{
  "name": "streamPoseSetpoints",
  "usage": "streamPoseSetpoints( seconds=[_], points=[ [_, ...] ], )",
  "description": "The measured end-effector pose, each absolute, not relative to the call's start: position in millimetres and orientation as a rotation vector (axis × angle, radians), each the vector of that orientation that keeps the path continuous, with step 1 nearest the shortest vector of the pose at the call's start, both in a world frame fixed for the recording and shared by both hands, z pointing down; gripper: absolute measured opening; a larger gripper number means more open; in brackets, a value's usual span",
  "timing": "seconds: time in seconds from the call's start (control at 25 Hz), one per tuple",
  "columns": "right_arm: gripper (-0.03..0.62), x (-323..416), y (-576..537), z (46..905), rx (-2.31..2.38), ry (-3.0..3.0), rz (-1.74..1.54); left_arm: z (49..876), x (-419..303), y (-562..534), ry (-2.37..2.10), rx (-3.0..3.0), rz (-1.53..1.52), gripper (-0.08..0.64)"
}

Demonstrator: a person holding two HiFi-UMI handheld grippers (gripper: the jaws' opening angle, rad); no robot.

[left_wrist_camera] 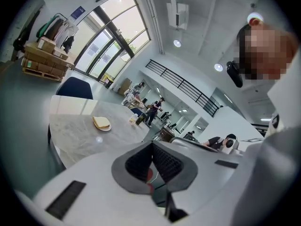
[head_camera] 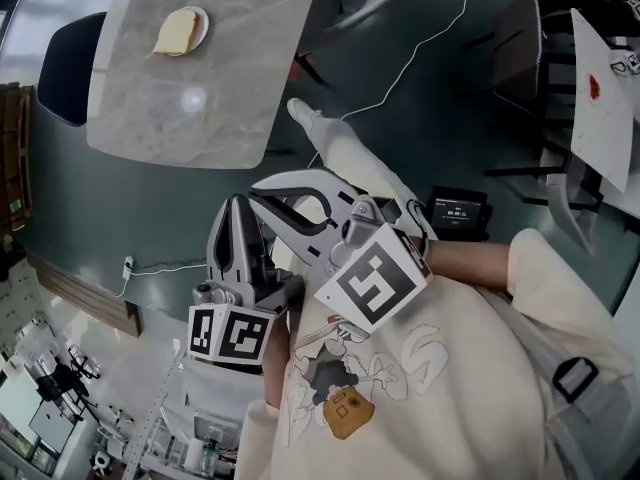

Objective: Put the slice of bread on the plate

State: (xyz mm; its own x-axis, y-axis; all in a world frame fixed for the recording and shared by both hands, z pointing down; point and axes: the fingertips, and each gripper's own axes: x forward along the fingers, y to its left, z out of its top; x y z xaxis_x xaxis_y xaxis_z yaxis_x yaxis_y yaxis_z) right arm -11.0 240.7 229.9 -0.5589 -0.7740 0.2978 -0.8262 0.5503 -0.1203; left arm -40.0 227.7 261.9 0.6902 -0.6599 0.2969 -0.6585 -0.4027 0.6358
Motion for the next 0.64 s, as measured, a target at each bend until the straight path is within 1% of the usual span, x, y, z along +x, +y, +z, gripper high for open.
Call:
streamPoseSetpoints(
  seconds=[0.44,0.64],
  points=[
    [0.003,20.5,238.2,220.6,1.290,-2.574,0.336,250.6,-14.2,223.9,-1.022,2.161,-0.013,0.009],
    [0.003,38.3,250.2,211.4,1.537,-2.553,0.470,254.2,-4.8,236.3,-0.947,2.140,0.071,0.009]
  ],
)
